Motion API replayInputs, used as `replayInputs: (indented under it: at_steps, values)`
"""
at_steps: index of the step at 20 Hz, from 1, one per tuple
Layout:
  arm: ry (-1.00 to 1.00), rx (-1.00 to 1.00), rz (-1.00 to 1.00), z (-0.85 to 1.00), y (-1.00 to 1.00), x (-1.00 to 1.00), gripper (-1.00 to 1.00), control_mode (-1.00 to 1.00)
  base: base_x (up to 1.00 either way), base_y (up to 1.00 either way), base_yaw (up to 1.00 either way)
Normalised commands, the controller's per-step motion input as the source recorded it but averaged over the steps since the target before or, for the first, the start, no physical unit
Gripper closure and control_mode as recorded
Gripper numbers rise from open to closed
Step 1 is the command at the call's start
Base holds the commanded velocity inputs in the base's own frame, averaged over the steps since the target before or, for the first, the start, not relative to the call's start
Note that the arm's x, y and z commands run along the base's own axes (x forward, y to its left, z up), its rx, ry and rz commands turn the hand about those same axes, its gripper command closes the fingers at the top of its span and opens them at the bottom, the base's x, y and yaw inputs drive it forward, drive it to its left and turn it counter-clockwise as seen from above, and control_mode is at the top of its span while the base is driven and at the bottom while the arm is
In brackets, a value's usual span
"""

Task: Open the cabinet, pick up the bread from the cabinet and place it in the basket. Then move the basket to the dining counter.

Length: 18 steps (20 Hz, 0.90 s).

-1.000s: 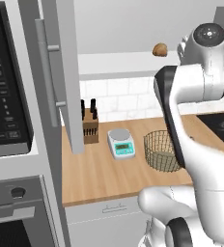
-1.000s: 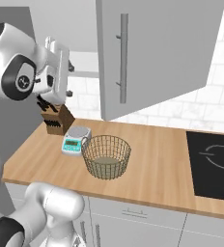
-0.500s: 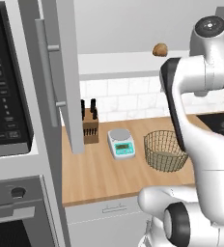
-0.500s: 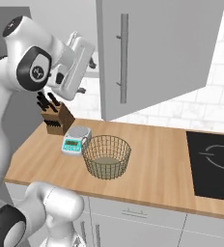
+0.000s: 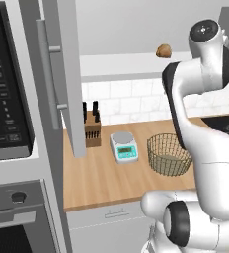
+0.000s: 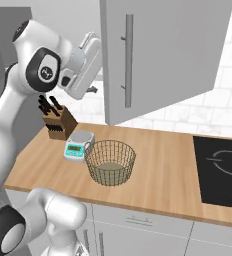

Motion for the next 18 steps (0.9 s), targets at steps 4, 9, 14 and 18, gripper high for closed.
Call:
replayInputs:
  at_steps: [4,9,14,18]
  values:
    - [-0.21,0.01,-0.28,0.0,-0.36,0.62,-1.0,-1.0,0.0,0.0,0.0]
    - [-0.11,-0.03,-0.34,0.0,0.19,0.32,-1.0,-1.0,0.0,0.0,0.0]
    - [-0.01,0.0,-0.36,-0.11,-0.26,0.03,-1.0,-1.0,0.0,0.0,0.0]
    - [-0.02,0.0,-0.29,-0.07,-0.44,0.08,-1.0,-1.0,0.0,0.0,0.0]
